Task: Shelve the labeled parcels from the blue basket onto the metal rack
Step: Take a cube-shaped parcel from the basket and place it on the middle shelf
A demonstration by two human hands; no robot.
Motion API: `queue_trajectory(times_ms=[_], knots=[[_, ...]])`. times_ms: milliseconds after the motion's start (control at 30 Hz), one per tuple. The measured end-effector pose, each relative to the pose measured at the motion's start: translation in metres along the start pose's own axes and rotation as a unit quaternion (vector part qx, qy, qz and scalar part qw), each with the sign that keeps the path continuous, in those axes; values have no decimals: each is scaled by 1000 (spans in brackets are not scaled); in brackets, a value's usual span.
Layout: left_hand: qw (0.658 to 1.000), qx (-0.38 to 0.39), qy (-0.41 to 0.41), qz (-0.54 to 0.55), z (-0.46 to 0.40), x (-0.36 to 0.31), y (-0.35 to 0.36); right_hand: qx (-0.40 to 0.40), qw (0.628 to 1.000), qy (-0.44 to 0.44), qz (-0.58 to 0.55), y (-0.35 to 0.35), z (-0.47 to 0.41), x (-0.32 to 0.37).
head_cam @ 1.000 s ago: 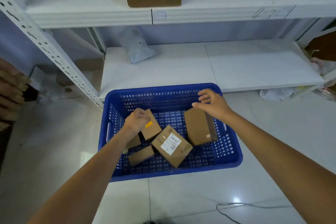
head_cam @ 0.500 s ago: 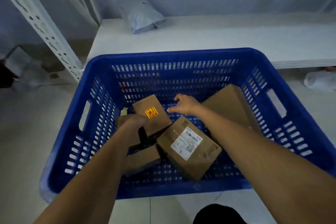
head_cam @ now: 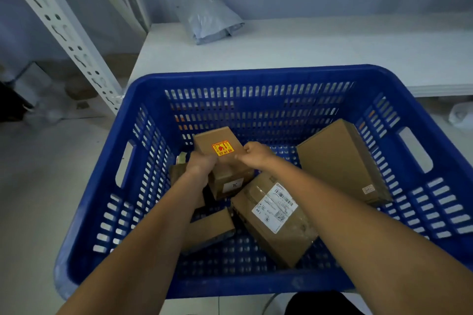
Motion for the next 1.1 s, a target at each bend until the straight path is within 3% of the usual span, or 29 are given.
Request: queue_trajectory(times_ms=[133, 300, 533, 667, 800, 867, 1000, 1100], knots=[[999, 24, 20, 38, 28, -30, -5, 49, 997, 19, -58, -28, 6, 7], [994, 55, 94, -33, 69, -78, -9, 32, 996, -7, -88, -69, 32, 30], [980, 118, 134, -90, 132, -139, -15, 117, 989, -21, -93, -147, 94, 49], [981, 93, 136, -103, 180, -181, -37, 151, 980, -4, -127, -217, 158, 63], [963, 62, 207, -161, 228, -237, -79, 169, 969, -1, -179, -292, 236, 86], [965, 101, 192, -147, 261, -266, -99, 172, 965, -3, -200, -327, 277, 101], [954, 262, 136, -59, 347, -322, -128, 181, 957, -15, -228, -391, 364, 146], [943, 307, 131, -11, 418, -365, -151, 183, 957, -42, -220, -440, 433, 188]])
Point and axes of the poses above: each hand's wrist, its own z-axis away from the middle knuckle, its own y-axis out of the palm, x = y × z, the point moved 1 cm from there along -z, towards the middle knuckle, and after that the axes turned 3 degrees about y, right-handed, at the moved point
